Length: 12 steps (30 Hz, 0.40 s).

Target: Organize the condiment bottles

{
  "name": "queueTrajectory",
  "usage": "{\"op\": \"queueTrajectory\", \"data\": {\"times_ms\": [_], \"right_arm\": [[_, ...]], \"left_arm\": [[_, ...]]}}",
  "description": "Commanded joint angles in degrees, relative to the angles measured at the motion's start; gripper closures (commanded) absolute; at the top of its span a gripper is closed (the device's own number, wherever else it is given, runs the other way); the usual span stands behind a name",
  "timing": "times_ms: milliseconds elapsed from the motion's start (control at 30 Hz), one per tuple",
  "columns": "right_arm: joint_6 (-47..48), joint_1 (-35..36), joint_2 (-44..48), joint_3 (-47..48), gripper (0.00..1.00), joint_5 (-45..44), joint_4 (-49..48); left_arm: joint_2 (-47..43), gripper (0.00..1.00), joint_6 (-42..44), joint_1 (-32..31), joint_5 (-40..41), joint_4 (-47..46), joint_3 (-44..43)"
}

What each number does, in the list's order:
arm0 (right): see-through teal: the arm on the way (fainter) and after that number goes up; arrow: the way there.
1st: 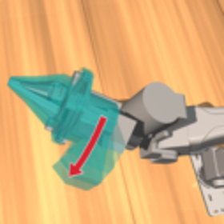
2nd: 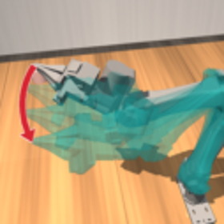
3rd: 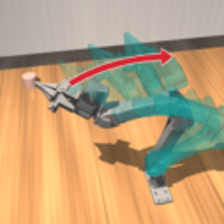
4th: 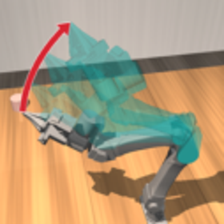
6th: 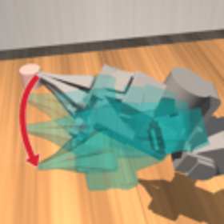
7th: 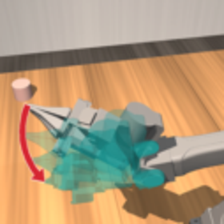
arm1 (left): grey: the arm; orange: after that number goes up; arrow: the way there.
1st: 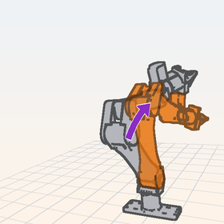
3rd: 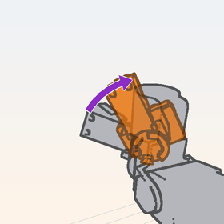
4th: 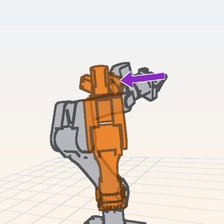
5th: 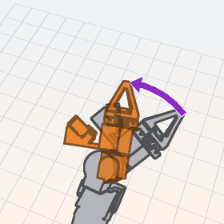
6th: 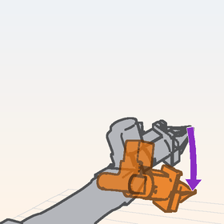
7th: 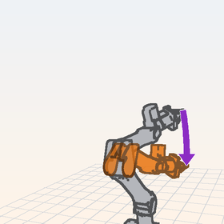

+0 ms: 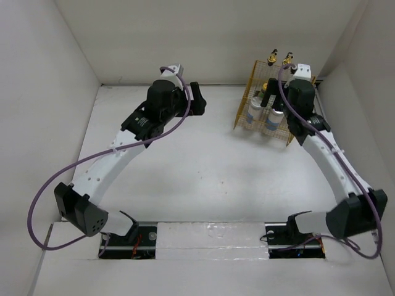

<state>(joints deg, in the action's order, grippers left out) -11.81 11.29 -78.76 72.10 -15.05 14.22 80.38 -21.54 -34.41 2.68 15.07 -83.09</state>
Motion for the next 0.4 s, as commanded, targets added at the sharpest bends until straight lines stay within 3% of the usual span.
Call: {"op": "queueTrajectory", "data": {"times_ms": [0, 167, 367], "right_arm": [[2.0, 5.2, 9.0, 3.9, 0.0, 1.4, 0.5], [1.7, 15.2, 19.3, -3.4, 0.0, 7.6, -5.2], [-1.2, 26.7, 19.9, -7.4, 0.0, 6.6, -2.9]], "left_arm": [[-5.6, 0.0, -0.3, -0.1, 5.0, -1.5, -2.8], [-9.4, 0.0, -0.3, 0.5, 9.1, -3.5, -0.1], [-12.9, 0.0, -1.4, 2.5, 11.2, -4.1, 4.4]]}}
